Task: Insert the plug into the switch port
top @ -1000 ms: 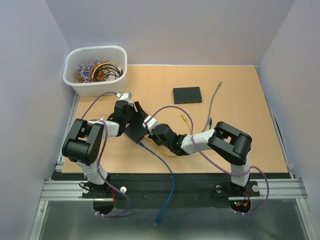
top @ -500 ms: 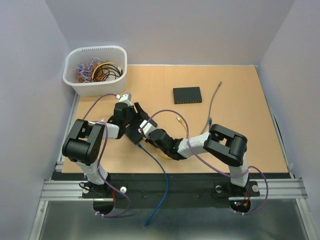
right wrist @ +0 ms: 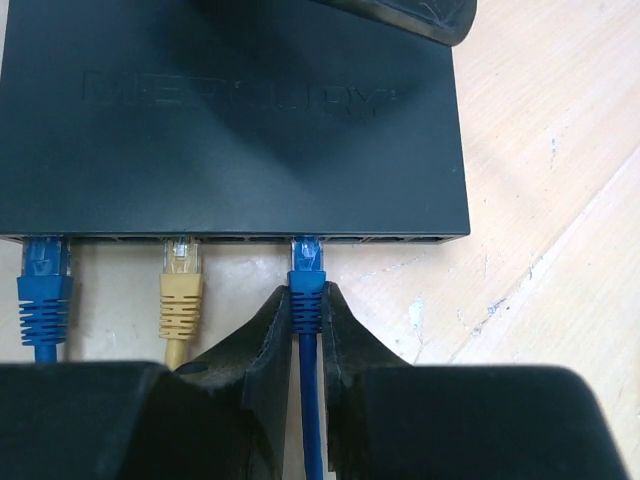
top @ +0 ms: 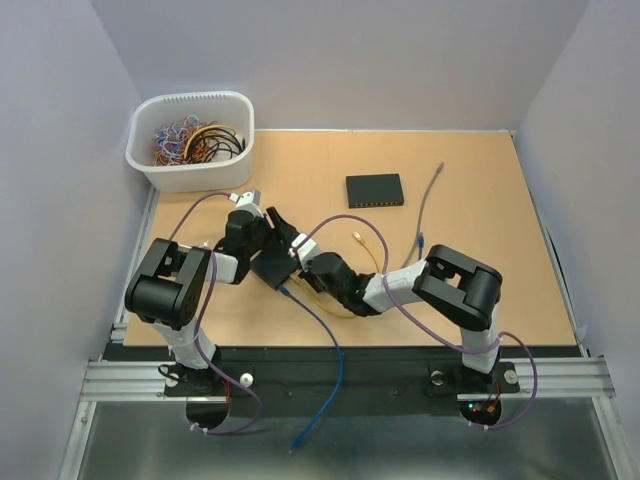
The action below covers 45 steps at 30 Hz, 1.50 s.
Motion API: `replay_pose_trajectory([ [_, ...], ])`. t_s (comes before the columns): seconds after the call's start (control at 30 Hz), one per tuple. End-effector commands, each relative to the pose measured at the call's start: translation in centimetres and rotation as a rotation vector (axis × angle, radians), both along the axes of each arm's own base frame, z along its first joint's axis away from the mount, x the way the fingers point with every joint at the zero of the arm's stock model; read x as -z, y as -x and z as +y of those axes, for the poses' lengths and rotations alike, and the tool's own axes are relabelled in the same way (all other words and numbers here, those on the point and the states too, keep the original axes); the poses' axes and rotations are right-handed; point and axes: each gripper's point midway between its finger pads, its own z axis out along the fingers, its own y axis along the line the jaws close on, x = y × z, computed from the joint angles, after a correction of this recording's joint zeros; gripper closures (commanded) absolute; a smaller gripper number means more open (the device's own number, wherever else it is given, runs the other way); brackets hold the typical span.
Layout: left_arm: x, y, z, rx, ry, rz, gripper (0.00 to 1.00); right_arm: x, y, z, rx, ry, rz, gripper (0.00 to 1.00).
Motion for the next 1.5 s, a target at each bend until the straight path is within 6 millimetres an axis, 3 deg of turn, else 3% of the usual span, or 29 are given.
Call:
replay_pose_trajectory([
  [0.0,6.8,12.2,-3.6,0.214,0.103,0.490,0.30,-5.2,-1.8,1.8,-0.055,-0.246,-0.031,1.00],
  [0.4,7.3,14.2,-3.3,0.218,0.134,0.510,0.30,-5.7,-1.7,4.8,-0.151,-0.298,0.003,1.00],
  [0.67,7.5,15.2,-3.0,0.205,0.159,0.518,0.30,-7.8,-2.8,7.8,-0.198,-0.338,-0.020,1.00],
  [0.93,7.5,14.9,-3.6,0.222,0.184,0.514,0.30,-7.0,-3.1,10.3,-0.250,-0.342,0.012,1.00],
  [1.13,7.2,13.6,-4.1,0.233,0.178,0.494,0.30,-6.5,-3.1,9.5,-0.226,-0.324,0.018,1.00],
  [1.47,6.5,10.1,-3.3,0.205,0.147,0.457,0.31,-4.4,-2.0,5.5,-0.145,-0.245,0.048,1.00],
])
